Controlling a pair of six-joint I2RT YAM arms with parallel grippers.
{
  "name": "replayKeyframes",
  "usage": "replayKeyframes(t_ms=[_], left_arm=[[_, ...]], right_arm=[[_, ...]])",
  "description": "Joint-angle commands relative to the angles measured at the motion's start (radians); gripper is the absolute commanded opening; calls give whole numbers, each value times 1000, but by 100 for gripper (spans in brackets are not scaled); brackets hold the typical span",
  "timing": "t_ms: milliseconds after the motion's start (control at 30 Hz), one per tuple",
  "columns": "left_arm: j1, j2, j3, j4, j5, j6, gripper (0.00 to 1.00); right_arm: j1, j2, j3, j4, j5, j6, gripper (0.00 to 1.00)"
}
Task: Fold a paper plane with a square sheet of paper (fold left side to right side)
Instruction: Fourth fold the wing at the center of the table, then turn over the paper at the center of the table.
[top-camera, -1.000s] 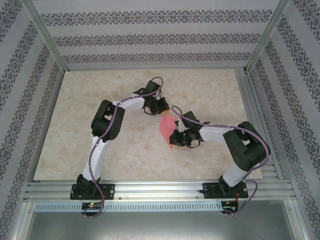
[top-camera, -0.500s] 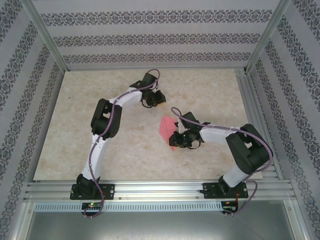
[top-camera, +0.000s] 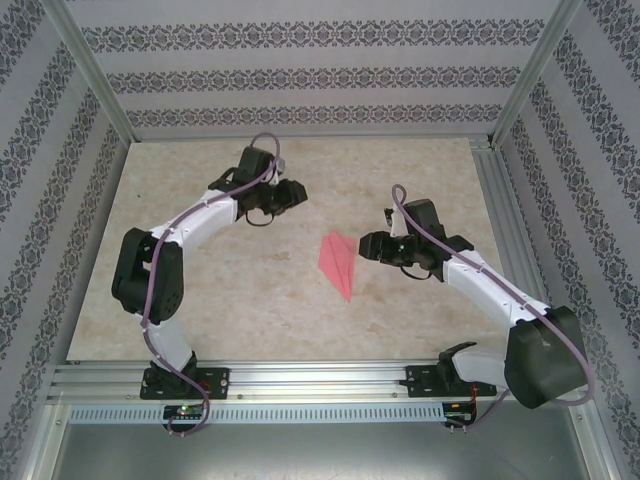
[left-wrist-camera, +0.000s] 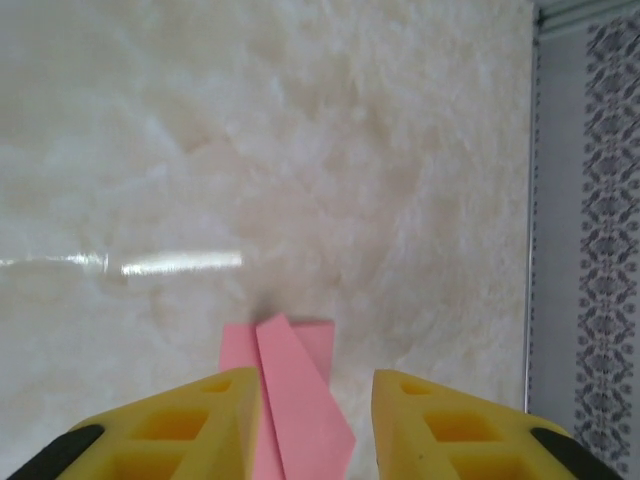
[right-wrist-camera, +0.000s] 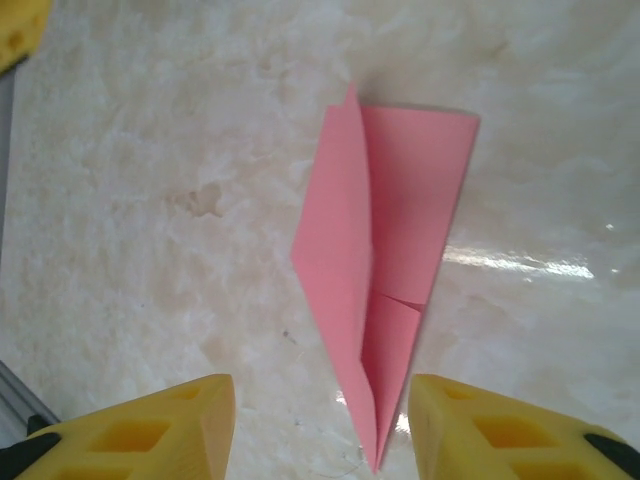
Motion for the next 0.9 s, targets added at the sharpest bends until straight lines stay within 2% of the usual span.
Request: replayKeyframes(t_ms=[0, 167, 333, 400, 500, 733, 867], left_arm=[[-70, -12, -93, 106, 36, -64, 37], [-126, -34, -182, 182, 29, -123, 38], [-141, -34, -221, 209, 24, -147, 40], [-140, -35, -228, 208, 22, -147, 41], [-139, -39, -235, 202, 22, -147, 41], [-140, -61, -229, 196, 32, -142, 44], [-140, -104, -240, 220, 50, -160, 49]], right_arm=[[0, 45, -37, 85, -56, -29, 52], [36, 159, -12, 135, -83, -47, 52], [73, 296, 36, 169, -86, -47, 50], [90, 345, 61, 180, -85, -45, 45], [96, 391, 76, 197, -80, -37, 30], [81, 356, 45, 236, -83, -62, 1], [57, 307, 17, 268, -121, -87, 0]])
